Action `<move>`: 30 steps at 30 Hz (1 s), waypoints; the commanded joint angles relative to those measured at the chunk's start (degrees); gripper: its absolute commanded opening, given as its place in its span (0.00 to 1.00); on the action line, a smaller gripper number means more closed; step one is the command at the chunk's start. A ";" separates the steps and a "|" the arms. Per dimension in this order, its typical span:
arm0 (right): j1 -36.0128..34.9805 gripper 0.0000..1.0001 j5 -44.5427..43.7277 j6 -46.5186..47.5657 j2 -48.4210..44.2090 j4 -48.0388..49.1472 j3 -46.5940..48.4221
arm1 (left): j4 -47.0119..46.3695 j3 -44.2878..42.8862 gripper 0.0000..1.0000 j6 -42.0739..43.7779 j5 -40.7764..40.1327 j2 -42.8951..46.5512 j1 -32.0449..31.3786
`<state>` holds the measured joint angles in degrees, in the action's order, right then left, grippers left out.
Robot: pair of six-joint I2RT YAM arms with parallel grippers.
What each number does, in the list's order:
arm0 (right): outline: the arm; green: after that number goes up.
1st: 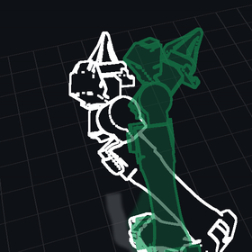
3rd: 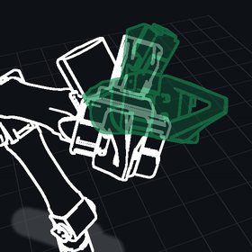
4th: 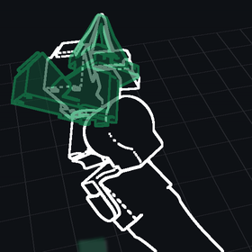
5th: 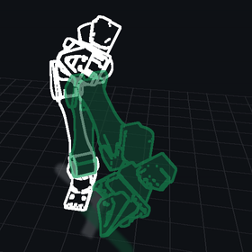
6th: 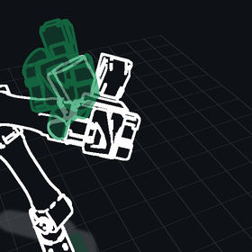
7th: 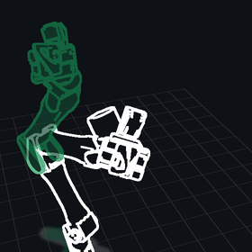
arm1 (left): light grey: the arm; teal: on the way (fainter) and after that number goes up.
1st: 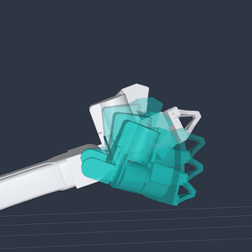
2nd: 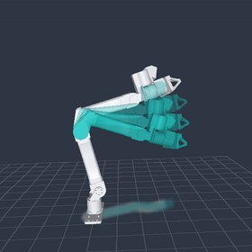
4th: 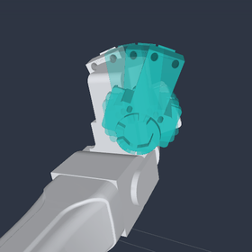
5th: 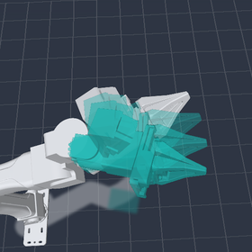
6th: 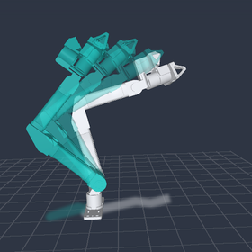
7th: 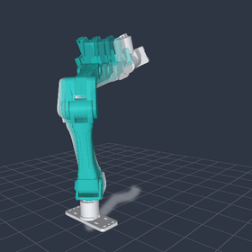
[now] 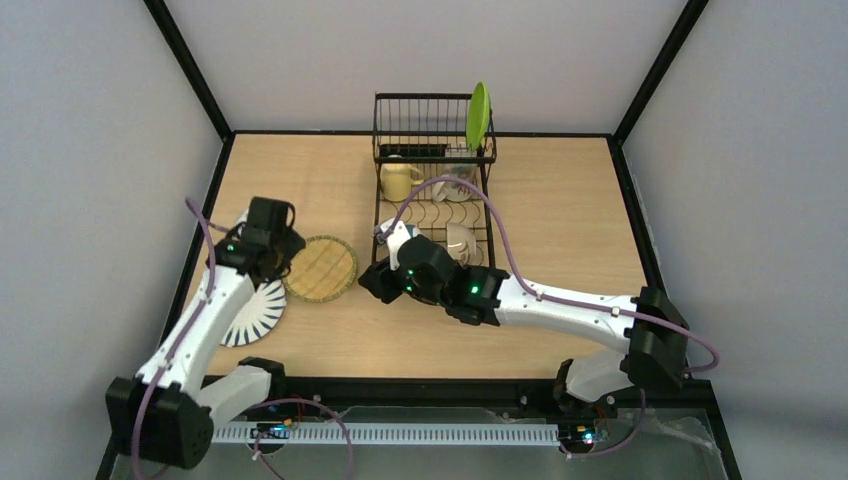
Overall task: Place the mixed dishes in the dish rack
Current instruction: Move the plate to the center of the board.
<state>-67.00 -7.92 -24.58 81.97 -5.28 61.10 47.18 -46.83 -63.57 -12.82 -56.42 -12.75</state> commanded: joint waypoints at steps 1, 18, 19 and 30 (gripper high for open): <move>-0.23 1.00 -3.16 2.44 -2.16 -1.39 -0.28 | -4.26 -5.66 0.99 18.14 8.08 -9.56 8.07; -0.16 1.00 0.48 7.68 3.67 -3.11 4.46 | -8.69 -4.73 0.99 34.51 18.58 -24.59 22.80; -0.20 1.00 0.95 8.10 5.31 -4.11 5.54 | -9.01 -4.47 0.99 34.57 18.58 -24.63 23.39; -0.20 0.99 -1.12 10.79 19.93 -10.89 15.12 | -11.38 -5.53 0.99 35.44 17.44 -28.82 27.03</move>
<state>-67.00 -7.33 -15.59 98.65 -11.90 72.29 37.54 -51.62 -29.28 5.28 -82.85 13.61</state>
